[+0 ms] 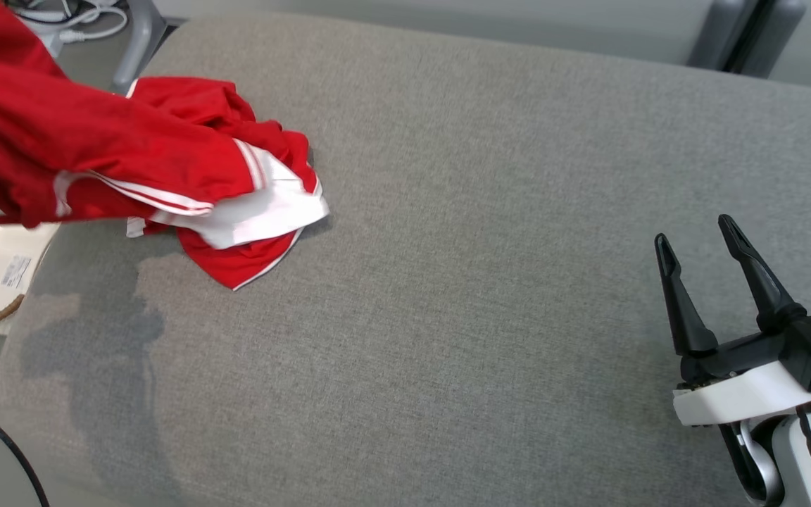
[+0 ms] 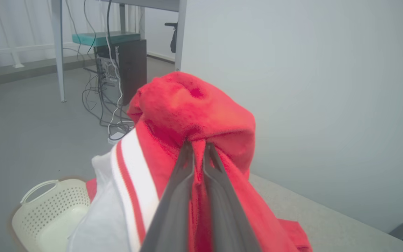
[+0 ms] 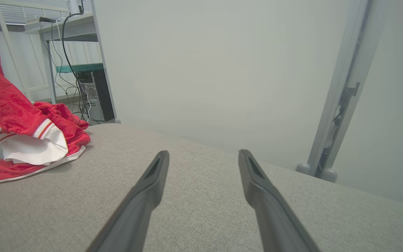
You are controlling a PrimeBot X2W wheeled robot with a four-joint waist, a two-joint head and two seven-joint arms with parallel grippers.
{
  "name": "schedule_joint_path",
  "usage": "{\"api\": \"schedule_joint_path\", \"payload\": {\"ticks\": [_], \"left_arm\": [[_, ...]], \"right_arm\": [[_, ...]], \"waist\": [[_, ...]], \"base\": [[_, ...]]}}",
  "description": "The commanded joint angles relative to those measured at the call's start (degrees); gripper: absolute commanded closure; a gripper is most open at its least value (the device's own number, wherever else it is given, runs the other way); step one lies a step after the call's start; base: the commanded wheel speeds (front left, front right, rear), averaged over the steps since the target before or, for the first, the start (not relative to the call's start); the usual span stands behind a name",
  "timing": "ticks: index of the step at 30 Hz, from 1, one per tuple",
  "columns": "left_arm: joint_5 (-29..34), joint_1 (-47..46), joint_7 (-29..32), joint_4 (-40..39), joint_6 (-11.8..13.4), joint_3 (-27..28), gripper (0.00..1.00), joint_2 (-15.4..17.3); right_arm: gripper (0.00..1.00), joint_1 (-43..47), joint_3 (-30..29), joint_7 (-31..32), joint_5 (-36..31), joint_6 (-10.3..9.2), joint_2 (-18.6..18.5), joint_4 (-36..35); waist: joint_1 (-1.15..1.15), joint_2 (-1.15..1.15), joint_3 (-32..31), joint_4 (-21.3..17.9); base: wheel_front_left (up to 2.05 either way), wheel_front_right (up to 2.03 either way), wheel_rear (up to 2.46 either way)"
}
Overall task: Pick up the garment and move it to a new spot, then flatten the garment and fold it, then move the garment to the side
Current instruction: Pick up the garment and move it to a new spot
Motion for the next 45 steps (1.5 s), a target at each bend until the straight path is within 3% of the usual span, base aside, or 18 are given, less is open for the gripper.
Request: {"api": "schedule_joint_path", "payload": {"ticks": [1, 18, 21, 26, 27, 29, 33, 38, 45], "left_arm": [[0.1, 0.9, -0.7, -1.7, -0.4, 0.0, 1.00, 0.0], [-3.6, 11.3, 1.6, -37.3, 3.7, 0.0, 1.00, -5.5], [-4.6, 12.3, 3.0, -44.7, 4.9, -1.9, 1.00, -8.3], [-5.5, 12.5, 4.3, -48.5, 5.4, -4.1, 1.00, -10.7], [-5.8, 12.7, 4.4, -49.7, 5.8, -5.4, 1.00, -12.4], [-6.1, 12.7, 4.4, -50.2, 6.0, -6.5, 1.00, -13.8], [-6.4, 13.5, 3.1, -49.1, 6.2, -12.2, 1.00, -17.8], [-4.4, 13.3, 1.9, -43.5, 7.2, -16.7, 1.00, -18.7], [1.6, 12.1, -2.9, -27.8, 6.9, -21.0, 1.00, -18.5]], "right_arm": [[0.00, -0.5, -0.1, -0.4, 0.4, -0.01, 0.2, 0.2], [0.00, 0.4, -2.2, -0.4, 0.0, -0.01, 3.9, -0.2], [0.00, -0.6, -3.1, -0.4, -0.1, -0.01, 4.3, -0.7], [0.00, -1.2, -4.1, -0.4, -0.1, -0.02, 4.4, -1.2], [0.00, -1.7, -4.6, -0.4, -0.3, -0.02, 4.6, -1.6], [0.00, -1.8, -5.1, -0.4, -0.3, -0.02, 4.6, -1.7], [0.00, -2.5, -6.5, -0.4, 0.0, -0.02, 4.9, -2.3], [0.00, -2.8, -7.2, -0.4, 0.5, -0.02, 5.6, -2.6], [0.00, -3.6, -6.2, -0.4, 1.4, -0.02, 6.7, -2.3]], "waist": [[0.00, 0.00, -2.2, -1.0], [0.00, 0.00, -7.2, -7.2], [0.00, 0.00, -7.4, -10.6], [0.00, 0.00, -7.3, -14.1], [0.00, 0.00, -7.2, -17.0], [0.00, 0.00, -7.1, -19.0], [0.00, 0.00, -5.5, -27.6], [0.00, 0.00, -3.3, -32.9], [0.00, 0.00, 0.1, -39.8]], "base": [[0.00, 0.00, 0.00], [0.00, 0.00, 0.00], [0.00, 0.00, 0.00], [0.00, 0.00, 0.00], [0.00, 0.00, 0.00], [0.00, 0.00, 0.00], [0.00, 0.00, 0.00], [0.00, 0.00, 0.00], [0.00, 0.00, 0.00]]}}
